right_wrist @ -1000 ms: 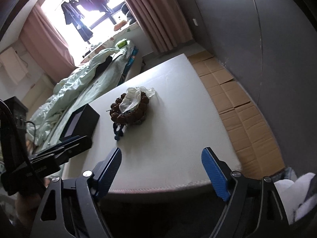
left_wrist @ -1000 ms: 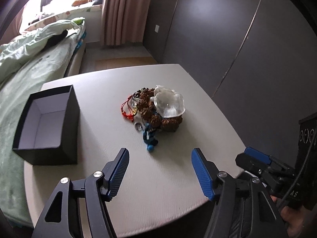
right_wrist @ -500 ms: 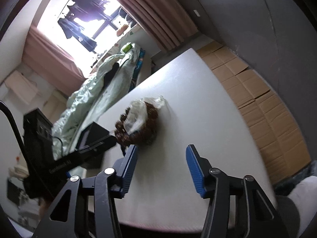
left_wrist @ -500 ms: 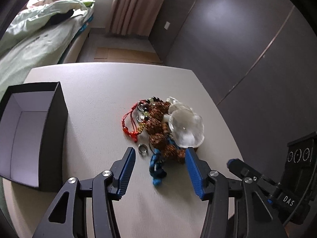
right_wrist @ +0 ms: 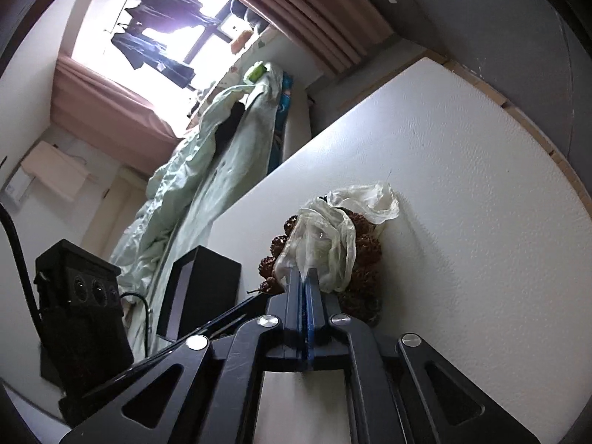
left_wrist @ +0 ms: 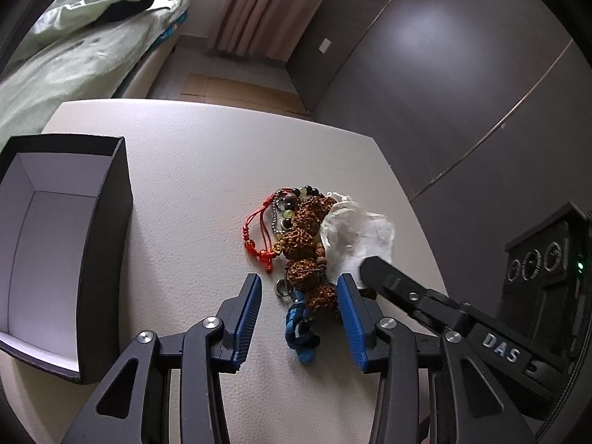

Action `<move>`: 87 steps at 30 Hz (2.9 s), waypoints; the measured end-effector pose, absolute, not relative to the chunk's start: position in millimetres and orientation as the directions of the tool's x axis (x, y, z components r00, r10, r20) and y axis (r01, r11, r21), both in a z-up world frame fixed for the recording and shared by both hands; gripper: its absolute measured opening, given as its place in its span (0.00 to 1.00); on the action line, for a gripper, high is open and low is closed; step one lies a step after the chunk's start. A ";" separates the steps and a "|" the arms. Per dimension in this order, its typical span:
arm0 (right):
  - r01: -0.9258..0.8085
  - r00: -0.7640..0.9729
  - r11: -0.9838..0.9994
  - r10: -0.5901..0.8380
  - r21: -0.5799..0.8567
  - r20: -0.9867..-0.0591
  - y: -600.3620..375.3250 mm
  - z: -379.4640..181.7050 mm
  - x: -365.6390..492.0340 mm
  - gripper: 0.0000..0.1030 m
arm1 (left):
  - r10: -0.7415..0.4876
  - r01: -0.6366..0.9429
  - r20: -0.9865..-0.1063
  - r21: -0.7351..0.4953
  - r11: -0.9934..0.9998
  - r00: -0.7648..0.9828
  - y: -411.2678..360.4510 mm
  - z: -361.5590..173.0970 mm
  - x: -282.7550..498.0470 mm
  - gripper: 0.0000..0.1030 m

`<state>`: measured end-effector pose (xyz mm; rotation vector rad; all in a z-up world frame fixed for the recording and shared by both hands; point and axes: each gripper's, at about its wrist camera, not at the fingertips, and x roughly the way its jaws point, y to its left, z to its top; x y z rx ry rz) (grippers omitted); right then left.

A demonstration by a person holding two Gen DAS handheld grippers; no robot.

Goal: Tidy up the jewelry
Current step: 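Grasp the brown bead bracelet with the left gripper while the right gripper pulls away the clear bag, then carry the brown bead bracelet into the black box and open the left gripper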

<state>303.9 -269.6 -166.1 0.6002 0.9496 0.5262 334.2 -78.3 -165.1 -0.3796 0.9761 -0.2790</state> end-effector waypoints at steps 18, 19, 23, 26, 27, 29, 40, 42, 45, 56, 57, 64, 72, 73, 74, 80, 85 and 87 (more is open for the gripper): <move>-0.231 0.636 0.727 0.616 0.647 -0.465 -304.1 -84.2 268.2 0.02 | -0.401 0.050 -0.767 -0.437 0.898 0.502 -86.6 -166.3 354.5 0.26; -0.230 0.641 0.729 0.612 0.645 -0.463 -305.1 -82.3 267.2 0.02 | -0.390 0.063 -0.765 -0.419 0.906 0.513 -87.7 -161.7 352.5 0.25; -0.228 0.653 0.731 0.605 0.643 -0.456 -307.5 -75.9 263.9 0.02 | -0.384 0.104 -0.745 -0.395 0.913 0.545 -90.8 -138.0 344.9 0.19; -0.223 0.657 0.729 0.603 0.647 -0.452 -309.2 -73.3 261.8 0.02 | -0.375 0.131 -0.730 -0.370 0.920 0.571 -94.1 -120.2 338.1 0.19; -0.225 0.660 0.730 0.601 0.646 -0.450 -309.5 -71.3 260.6 0.02 | -0.373 0.141 -0.725 -0.361 0.922 0.578 -95.4 -114.2 335.9 0.19; -0.228 0.667 0.731 0.598 0.643 -0.444 -309.4 -67.5 258.1 0.02 | -0.369 0.152 -0.719 -0.350 0.924 0.590 -96.5 -105.5 329.3 0.19; -0.264 0.670 0.723 0.614 0.639 -0.418 -305.4 -55.0 246.1 0.02 | -0.333 0.153 -0.665 -0.315 0.937 0.669 -76.6 -56.3 292.0 0.19; -0.277 0.668 0.722 0.619 0.634 -0.413 -300.8 -51.2 242.6 0.02 | -0.325 0.145 -0.656 -0.314 0.938 0.681 -70.5 -49.5 286.0 0.19; -0.297 0.660 0.716 0.632 0.631 -0.407 -296.7 -47.8 238.8 0.02 | -0.312 0.134 -0.641 -0.312 0.941 0.701 -59.3 -39.2 276.6 0.19; -0.374 0.614 0.694 0.682 0.615 -0.397 -262.6 -34.4 230.9 0.03 | -0.288 0.098 -0.590 -0.331 0.938 0.755 -9.0 -16.9 246.9 0.19; -0.378 0.611 0.694 0.684 0.612 -0.398 -257.0 -33.3 230.3 0.03 | -0.286 0.094 -0.585 -0.336 0.937 0.759 -2.0 -16.7 244.7 0.19; -0.418 0.566 0.682 0.712 0.600 -0.415 -210.7 -28.3 239.7 0.03 | -0.273 0.060 -0.566 -0.365 0.929 0.778 37.4 -17.0 234.5 0.19; -0.441 0.509 0.682 0.726 0.584 -0.463 -149.5 -35.9 260.8 0.03 | -0.273 0.045 -0.560 -0.387 0.921 0.782 72.3 -19.2 232.7 0.19; -0.439 0.502 0.684 0.724 0.582 -0.472 -141.0 -39.0 264.8 0.02 | -0.273 0.044 -0.560 -0.388 0.921 0.782 75.3 -18.9 233.4 0.19; -0.435 0.500 0.689 0.720 0.579 -0.481 -136.0 -41.1 267.6 0.03 | -0.272 0.042 -0.560 -0.388 0.921 0.782 78.6 -19.1 234.5 0.19; -0.426 0.458 0.700 0.713 0.573 -0.531 -115.9 -55.5 279.1 0.72 | -0.280 0.040 -0.565 -0.399 0.916 0.776 89.1 -23.3 245.3 0.19; -0.376 0.491 0.740 0.669 0.557 -0.557 -136.8 -66.3 278.4 0.73 | -0.298 0.049 -0.578 -0.406 0.912 0.760 87.2 -33.2 256.0 0.19; -0.343 0.511 0.762 0.642 0.549 -0.571 -153.6 -71.8 275.9 0.73 | -0.302 0.053 -0.582 -0.404 0.913 0.755 83.9 -36.9 260.0 0.19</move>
